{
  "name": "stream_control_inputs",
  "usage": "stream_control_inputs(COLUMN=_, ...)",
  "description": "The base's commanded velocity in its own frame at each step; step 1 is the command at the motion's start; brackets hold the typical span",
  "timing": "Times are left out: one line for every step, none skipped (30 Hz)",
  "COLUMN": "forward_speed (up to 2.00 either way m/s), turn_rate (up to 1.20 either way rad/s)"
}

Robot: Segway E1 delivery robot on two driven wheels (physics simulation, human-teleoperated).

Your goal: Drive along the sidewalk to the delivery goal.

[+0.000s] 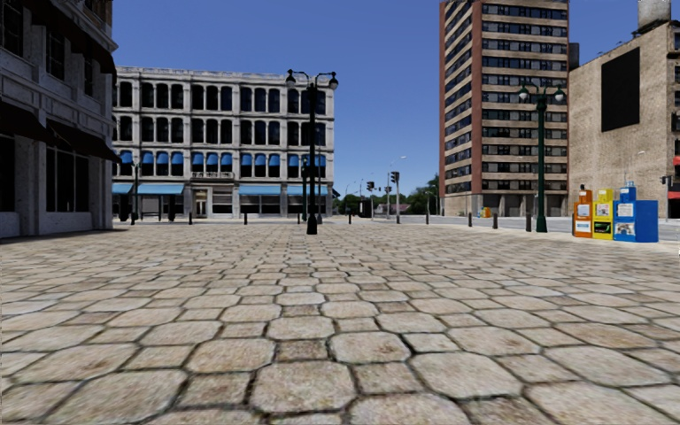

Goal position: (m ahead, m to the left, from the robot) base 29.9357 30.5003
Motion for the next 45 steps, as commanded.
stream_control_inputs(forward_speed=2.00, turn_rate=-0.30)
stream_control_inputs(forward_speed=2.00, turn_rate=-0.30)
stream_control_inputs(forward_speed=2.00, turn_rate=-0.30)
stream_control_inputs(forward_speed=2.00, turn_rate=-0.30)
stream_control_inputs(forward_speed=2.00, turn_rate=-0.30)
stream_control_inputs(forward_speed=2.00, turn_rate=-0.30)
stream_control_inputs(forward_speed=2.00, turn_rate=-0.30)
stream_control_inputs(forward_speed=2.00, turn_rate=-0.30)
stream_control_inputs(forward_speed=2.00, turn_rate=-0.30)
stream_control_inputs(forward_speed=2.00, turn_rate=-0.30)
stream_control_inputs(forward_speed=2.00, turn_rate=-0.30)
stream_control_inputs(forward_speed=2.00, turn_rate=-0.30)
stream_control_inputs(forward_speed=2.00, turn_rate=-0.30)
stream_control_inputs(forward_speed=2.00, turn_rate=-0.30)
stream_control_inputs(forward_speed=2.00, turn_rate=-0.30)
stream_control_inputs(forward_speed=2.00, turn_rate=-0.30)
stream_control_inputs(forward_speed=2.00, turn_rate=-0.30)
stream_control_inputs(forward_speed=2.00, turn_rate=-0.30)
stream_control_inputs(forward_speed=2.00, turn_rate=-0.27)
stream_control_inputs(forward_speed=2.00, turn_rate=-0.19)
stream_control_inputs(forward_speed=2.00, turn_rate=-0.19)
stream_control_inputs(forward_speed=2.00, turn_rate=-0.10)
stream_control_inputs(forward_speed=2.00, turn_rate=0.00)
stream_control_inputs(forward_speed=2.00, turn_rate=0.00)
stream_control_inputs(forward_speed=2.00, turn_rate=0.00)
stream_control_inputs(forward_speed=2.00, turn_rate=0.00)
stream_control_inputs(forward_speed=2.00, turn_rate=0.00)
stream_control_inputs(forward_speed=2.00, turn_rate=0.00)
stream_control_inputs(forward_speed=2.00, turn_rate=0.00)
stream_control_inputs(forward_speed=2.00, turn_rate=0.00)
stream_control_inputs(forward_speed=2.00, turn_rate=0.00)
stream_control_inputs(forward_speed=2.00, turn_rate=0.00)
stream_control_inputs(forward_speed=2.00, turn_rate=0.00)
stream_control_inputs(forward_speed=2.00, turn_rate=0.00)
stream_control_inputs(forward_speed=2.00, turn_rate=0.00)
stream_control_inputs(forward_speed=2.00, turn_rate=0.00)
stream_control_inputs(forward_speed=2.00, turn_rate=0.00)
stream_control_inputs(forward_speed=2.00, turn_rate=0.00)
stream_control_inputs(forward_speed=2.00, turn_rate=0.00)
stream_control_inputs(forward_speed=2.00, turn_rate=0.00)
stream_control_inputs(forward_speed=2.00, turn_rate=0.00)
stream_control_inputs(forward_speed=2.00, turn_rate=0.00)
stream_control_inputs(forward_speed=2.00, turn_rate=0.00)
stream_control_inputs(forward_speed=2.00, turn_rate=0.00)
stream_control_inputs(forward_speed=2.00, turn_rate=0.00)
